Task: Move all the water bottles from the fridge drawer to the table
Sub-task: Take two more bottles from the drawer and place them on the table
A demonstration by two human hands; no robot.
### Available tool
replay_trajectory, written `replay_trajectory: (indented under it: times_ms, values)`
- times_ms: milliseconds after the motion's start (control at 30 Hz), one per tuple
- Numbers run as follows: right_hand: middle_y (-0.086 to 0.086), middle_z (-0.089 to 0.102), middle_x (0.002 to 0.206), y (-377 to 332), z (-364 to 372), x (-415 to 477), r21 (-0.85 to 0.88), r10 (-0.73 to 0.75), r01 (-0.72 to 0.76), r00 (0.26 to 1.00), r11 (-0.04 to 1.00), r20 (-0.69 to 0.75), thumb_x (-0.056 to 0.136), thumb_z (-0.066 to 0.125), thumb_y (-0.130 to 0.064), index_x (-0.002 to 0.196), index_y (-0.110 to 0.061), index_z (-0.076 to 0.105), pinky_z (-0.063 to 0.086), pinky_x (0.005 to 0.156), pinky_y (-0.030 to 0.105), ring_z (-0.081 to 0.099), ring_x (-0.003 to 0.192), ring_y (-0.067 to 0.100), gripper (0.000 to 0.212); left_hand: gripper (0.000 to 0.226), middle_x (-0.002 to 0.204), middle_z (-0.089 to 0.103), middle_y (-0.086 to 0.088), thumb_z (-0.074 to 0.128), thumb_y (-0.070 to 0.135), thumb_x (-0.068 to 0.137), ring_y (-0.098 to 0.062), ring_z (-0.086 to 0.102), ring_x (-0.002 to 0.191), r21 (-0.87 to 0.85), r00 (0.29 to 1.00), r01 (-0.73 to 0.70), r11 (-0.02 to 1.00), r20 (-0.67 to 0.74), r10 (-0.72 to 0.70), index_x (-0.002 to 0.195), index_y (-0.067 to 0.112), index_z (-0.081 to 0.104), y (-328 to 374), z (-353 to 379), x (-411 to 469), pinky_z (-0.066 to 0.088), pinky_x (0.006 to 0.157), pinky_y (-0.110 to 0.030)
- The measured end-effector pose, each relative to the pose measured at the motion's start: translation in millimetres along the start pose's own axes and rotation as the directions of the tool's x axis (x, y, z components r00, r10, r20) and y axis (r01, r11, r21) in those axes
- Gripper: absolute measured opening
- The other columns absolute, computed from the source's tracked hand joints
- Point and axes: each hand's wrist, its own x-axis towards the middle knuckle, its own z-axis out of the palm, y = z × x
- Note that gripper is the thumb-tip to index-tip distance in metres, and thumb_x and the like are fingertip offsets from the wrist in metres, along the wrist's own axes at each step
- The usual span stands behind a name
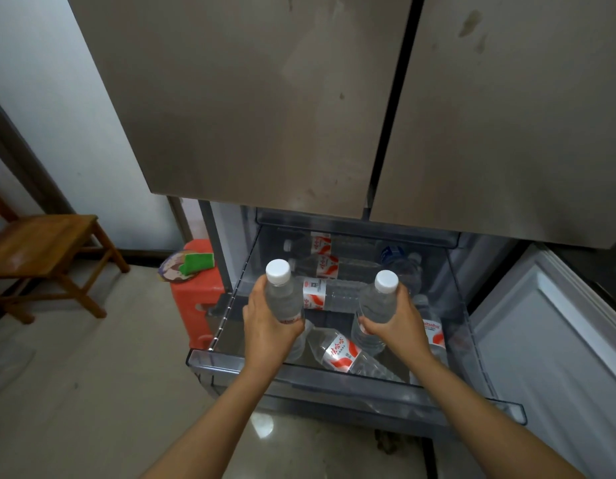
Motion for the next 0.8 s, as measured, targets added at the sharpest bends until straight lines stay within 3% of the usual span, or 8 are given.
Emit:
replay_trajectory:
  times_ms: [200,333,433,567,600,700,800]
  values:
    - [0.007,0.047,0.135,-11,-2,2,-0.011,-0.074,0.075,0.995,0.997,0.072,0.064,0.083,-0.019,0.135,-0.019,0.034,0.045,0.1,0.046,0.046,0.123,0.025,0.086,0.097,0.13,0.04,0.002,0.081,0.009,0.059,-0.017,0.036,0.124,-0.074,0.999,0.03,0.997,-0.024,-0.032,0.135,0.033,0.025,2,-2,0,0.036,0.102,-0.041]
    - [0.004,0.047,0.135,-29,-3,5,0.005,-0.198,0.198,0.974,0.98,0.113,0.063,0.083,-0.017,0.134,-0.023,0.035,0.042,0.094,0.031,0.045,0.119,0.016,0.087,0.095,0.126,0.037,0.009,0.083,0.015,0.059,-0.012,0.036,0.121,-0.137,0.996,-0.027,0.99,-0.089,0.015,0.121,0.052,0.022,12,-10,-3,0.039,0.1,-0.037]
    - [0.0,0.049,0.129,-48,-7,7,0.075,-0.257,0.25,0.962,0.965,0.096,0.062,0.084,-0.018,0.131,-0.026,0.036,0.039,0.091,0.027,0.046,0.115,0.015,0.085,0.095,0.123,0.04,0.017,0.083,0.015,0.058,-0.008,0.039,0.12,-0.184,0.986,-0.09,0.979,-0.158,0.06,0.112,0.065,0.022,21,-19,-4,0.038,0.094,-0.02]
    - [-0.019,0.049,0.112,-72,-11,8,0.181,-0.342,0.322,0.935,0.929,0.096,0.059,0.085,-0.017,0.114,-0.043,0.035,0.04,0.088,0.024,0.049,0.104,0.005,0.079,0.098,0.113,0.032,0.044,0.083,0.014,0.058,0.016,0.038,0.11,-0.162,0.965,-0.161,0.974,-0.234,0.121,0.11,0.068,0.021,35,-31,-6,0.036,0.078,0.002]
    - [-0.024,0.048,0.108,-76,-11,7,0.202,-0.357,0.331,0.928,0.922,0.105,0.058,0.085,-0.017,0.109,-0.046,0.037,0.041,0.087,0.022,0.051,0.1,0.001,0.076,0.098,0.114,0.032,0.044,0.082,0.013,0.058,0.017,0.037,0.11,-0.158,0.959,-0.17,0.973,-0.253,0.127,0.11,0.068,0.02,37,-33,-7,0.036,0.079,0.002]
    - [-0.031,0.046,0.102,-86,-13,8,0.214,-0.408,0.377,0.904,0.901,0.128,0.058,0.085,-0.02,0.103,-0.053,0.039,0.039,0.078,0.008,0.05,0.095,-0.014,0.073,0.096,0.118,0.036,0.024,0.082,0.015,0.06,-0.002,0.038,0.117,-0.168,0.948,-0.158,0.973,-0.301,0.102,0.112,0.066,0.02,43,-40,-12,0.035,0.087,-0.008]
    - [-0.032,0.045,0.102,-95,-17,9,0.219,-0.465,0.429,0.872,0.876,0.152,0.058,0.085,-0.019,0.103,-0.053,0.038,0.036,0.074,0.004,0.049,0.094,-0.018,0.074,0.094,0.115,0.035,0.028,0.082,0.016,0.06,-0.005,0.038,0.118,-0.153,0.932,-0.168,0.974,-0.346,0.106,0.111,0.064,0.02,47,-48,-14,0.037,0.094,-0.021]
